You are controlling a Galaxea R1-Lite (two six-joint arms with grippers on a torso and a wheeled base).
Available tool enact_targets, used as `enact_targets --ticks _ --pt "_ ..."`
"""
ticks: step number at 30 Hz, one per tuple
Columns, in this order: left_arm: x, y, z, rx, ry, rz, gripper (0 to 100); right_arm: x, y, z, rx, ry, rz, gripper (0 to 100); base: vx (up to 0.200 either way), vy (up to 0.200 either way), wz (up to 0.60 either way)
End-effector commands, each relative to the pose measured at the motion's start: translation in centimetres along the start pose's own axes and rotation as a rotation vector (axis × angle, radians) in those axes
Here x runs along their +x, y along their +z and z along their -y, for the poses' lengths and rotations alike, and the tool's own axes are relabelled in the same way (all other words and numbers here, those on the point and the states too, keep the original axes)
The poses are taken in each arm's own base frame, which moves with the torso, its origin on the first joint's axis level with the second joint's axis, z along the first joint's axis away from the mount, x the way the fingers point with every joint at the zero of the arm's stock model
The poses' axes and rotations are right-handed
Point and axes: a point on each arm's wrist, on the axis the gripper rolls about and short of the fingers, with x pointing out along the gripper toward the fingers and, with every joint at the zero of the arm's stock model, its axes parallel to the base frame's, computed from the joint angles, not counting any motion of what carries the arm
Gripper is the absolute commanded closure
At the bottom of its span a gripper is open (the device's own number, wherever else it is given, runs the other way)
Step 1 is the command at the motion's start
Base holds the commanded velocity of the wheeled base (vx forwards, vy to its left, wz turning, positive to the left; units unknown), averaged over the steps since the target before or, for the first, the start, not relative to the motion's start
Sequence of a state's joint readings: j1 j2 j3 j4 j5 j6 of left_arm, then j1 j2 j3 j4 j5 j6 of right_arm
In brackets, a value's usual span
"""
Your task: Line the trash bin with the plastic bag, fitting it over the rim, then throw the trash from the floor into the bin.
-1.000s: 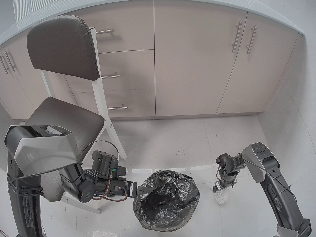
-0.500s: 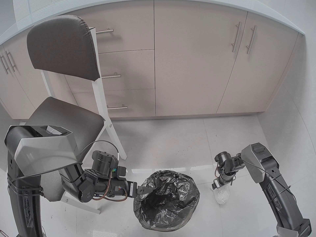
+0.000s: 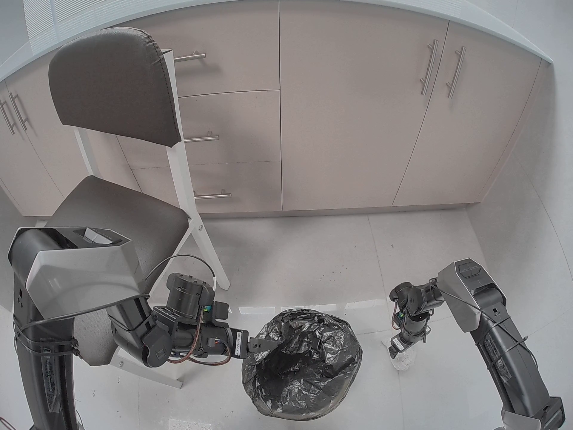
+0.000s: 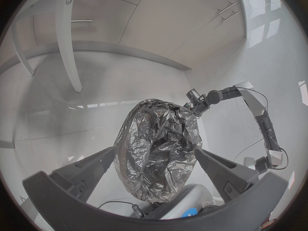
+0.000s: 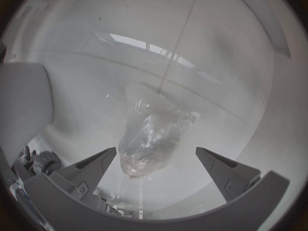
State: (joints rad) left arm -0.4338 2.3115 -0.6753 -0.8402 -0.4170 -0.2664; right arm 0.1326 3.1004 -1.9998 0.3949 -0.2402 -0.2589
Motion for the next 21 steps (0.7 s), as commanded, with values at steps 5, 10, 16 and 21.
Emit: enact_targets --ticks 5,10,16,21 --pt "0.01 -0.01 0.01 0.000 0.000 0.000 0 -0.01 -0.03 0.01 -0.014 0.008 -0.001 0 0.000 0.000 0.00" --pt "0.01 -0.01 0.01 0.000 0.000 0.000 0 -0.03 0.15 0.00 -0.010 0.000 0.014 0 0.000 0.000 0.00" --pt "0.02 0.03 0.01 0.000 -0.001 0.001 0 -0.11 0.51 -0.18 -0.009 -0.010 0.042 0 0.000 0.000 0.00" --pt "0.01 -0.01 0.01 0.000 0.000 0.000 0 -0.11 0.53 -0.18 -0.009 -0.010 0.044 0 0.000 0.000 0.00"
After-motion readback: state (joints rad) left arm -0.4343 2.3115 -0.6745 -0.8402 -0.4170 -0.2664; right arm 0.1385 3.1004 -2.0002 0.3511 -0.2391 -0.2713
